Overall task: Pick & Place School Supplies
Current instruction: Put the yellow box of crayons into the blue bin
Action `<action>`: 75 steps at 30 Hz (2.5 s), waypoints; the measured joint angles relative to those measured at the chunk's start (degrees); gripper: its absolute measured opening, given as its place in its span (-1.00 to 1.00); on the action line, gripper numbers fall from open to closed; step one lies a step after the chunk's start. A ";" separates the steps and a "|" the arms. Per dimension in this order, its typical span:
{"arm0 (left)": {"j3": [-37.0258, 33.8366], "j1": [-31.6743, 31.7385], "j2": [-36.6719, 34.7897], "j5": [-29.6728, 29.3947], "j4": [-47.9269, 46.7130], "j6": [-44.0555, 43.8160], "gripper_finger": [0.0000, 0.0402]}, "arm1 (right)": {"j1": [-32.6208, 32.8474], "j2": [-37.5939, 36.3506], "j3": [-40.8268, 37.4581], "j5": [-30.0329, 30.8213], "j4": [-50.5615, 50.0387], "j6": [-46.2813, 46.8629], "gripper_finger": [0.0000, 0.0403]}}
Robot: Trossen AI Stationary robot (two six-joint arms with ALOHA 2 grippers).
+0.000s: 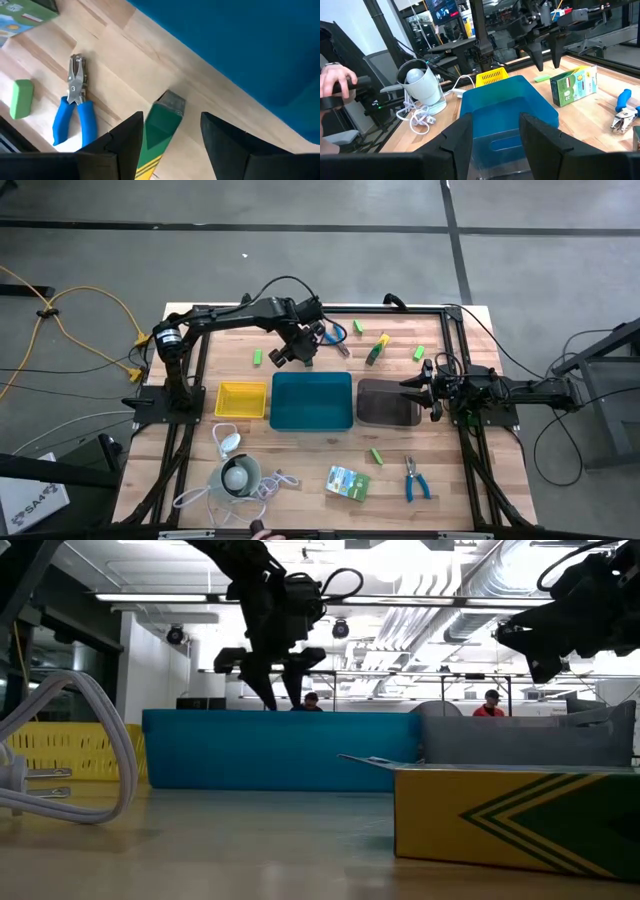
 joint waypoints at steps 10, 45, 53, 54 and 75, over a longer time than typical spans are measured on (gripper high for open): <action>0.64 1.74 -0.01 -0.08 -1.60 1.06 -0.05 | 0.01 0.01 0.00 0.00 0.01 0.00 -0.25; 11.34 2.08 10.19 -1.04 -9.08 7.60 -0.05 | 0.02 0.00 0.00 0.00 0.01 0.00 -0.25; 11.32 2.05 10.08 -1.78 -8.84 7.95 -0.05 | 0.00 0.01 0.00 0.00 0.01 0.02 -0.25; 11.32 2.05 10.08 -1.93 -8.83 7.95 -0.05 | 0.02 0.00 0.00 0.00 0.01 0.02 -0.25; 11.37 2.14 14.01 -4.21 -7.41 9.44 -0.17 | 0.02 0.00 0.00 0.00 0.01 0.01 -0.25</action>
